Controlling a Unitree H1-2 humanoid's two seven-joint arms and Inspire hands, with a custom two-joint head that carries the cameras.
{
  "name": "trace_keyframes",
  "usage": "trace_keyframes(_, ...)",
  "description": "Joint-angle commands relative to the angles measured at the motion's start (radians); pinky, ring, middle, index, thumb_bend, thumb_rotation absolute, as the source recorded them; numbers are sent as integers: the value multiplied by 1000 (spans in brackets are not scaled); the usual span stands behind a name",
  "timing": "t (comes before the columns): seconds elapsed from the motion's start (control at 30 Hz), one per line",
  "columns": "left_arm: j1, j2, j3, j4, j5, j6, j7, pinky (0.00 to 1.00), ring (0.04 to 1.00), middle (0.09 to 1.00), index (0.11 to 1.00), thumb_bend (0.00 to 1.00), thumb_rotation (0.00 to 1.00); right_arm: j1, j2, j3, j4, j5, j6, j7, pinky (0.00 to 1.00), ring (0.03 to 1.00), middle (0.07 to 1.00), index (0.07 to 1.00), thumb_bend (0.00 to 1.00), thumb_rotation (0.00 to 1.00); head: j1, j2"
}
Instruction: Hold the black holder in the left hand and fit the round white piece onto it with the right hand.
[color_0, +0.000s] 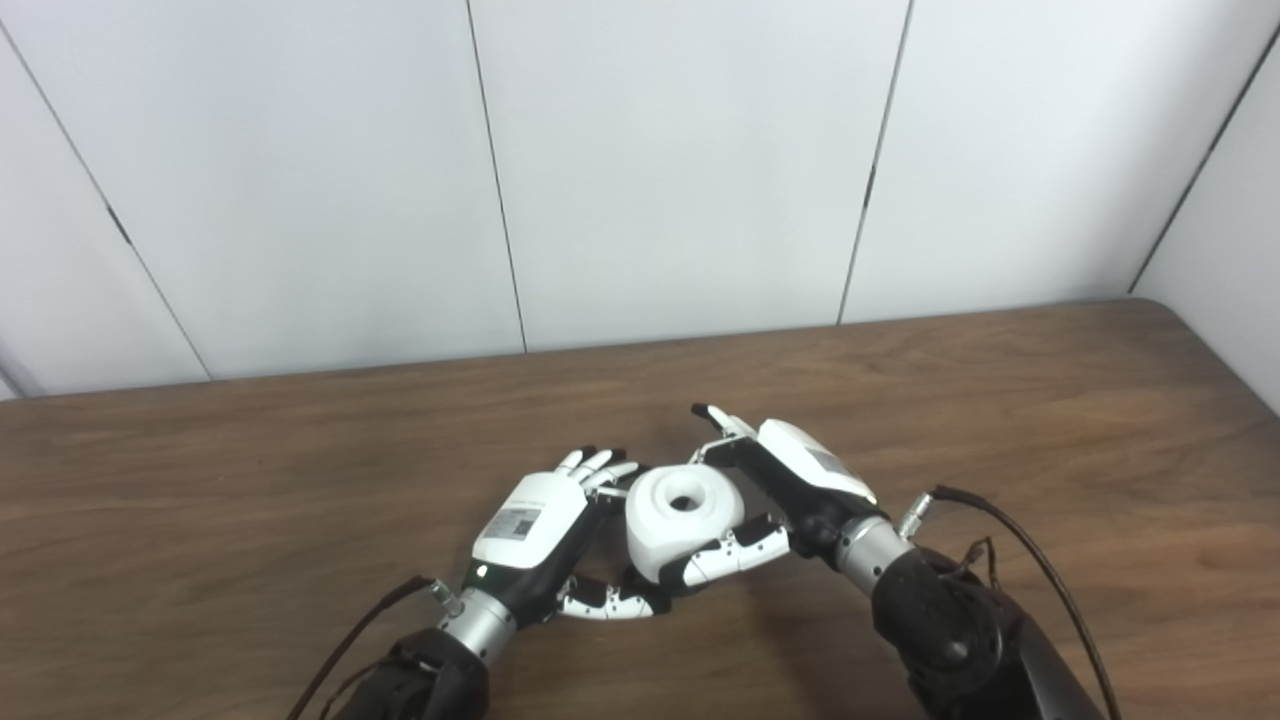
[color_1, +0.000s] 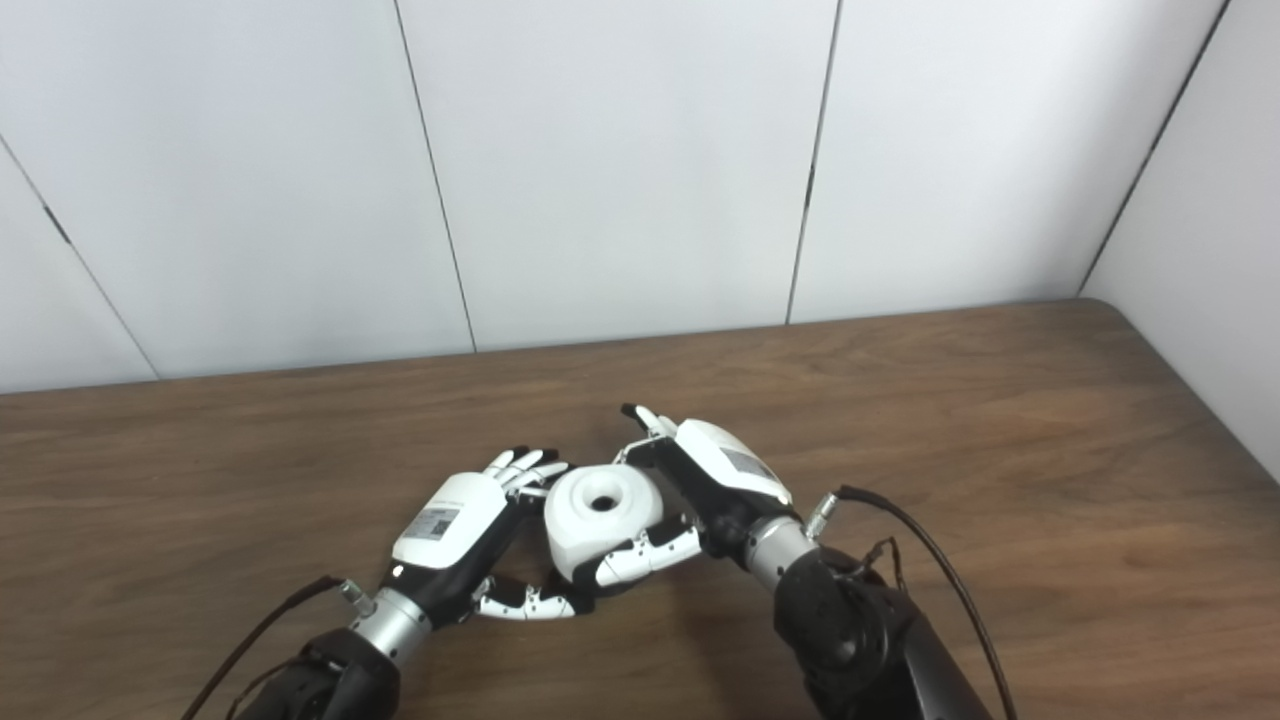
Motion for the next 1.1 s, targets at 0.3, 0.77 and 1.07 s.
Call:
trace_keyframes(0.3, -22, -12, -8, -1, 6, -26, 5, 1000, 953, 882, 481, 516, 52, 2, 4, 3, -4, -1, 2, 0, 885, 1000, 1000, 1000, 1000, 465, -3, -4)
trace_keyframes(0.77, -22, -10, -8, 3, 8, -32, 10, 1000, 952, 879, 481, 517, 52, 16, 11, -1, 30, 31, -27, -60, 930, 1000, 1000, 1000, 1000, 515, -4, -8)
trace_keyframes(1.07, -21, -7, -8, -1, 10, -25, 3, 1000, 957, 883, 481, 517, 53, 25, 17, -6, 57, 50, -52, -103, 939, 1000, 1000, 1000, 1000, 574, -4, -10)
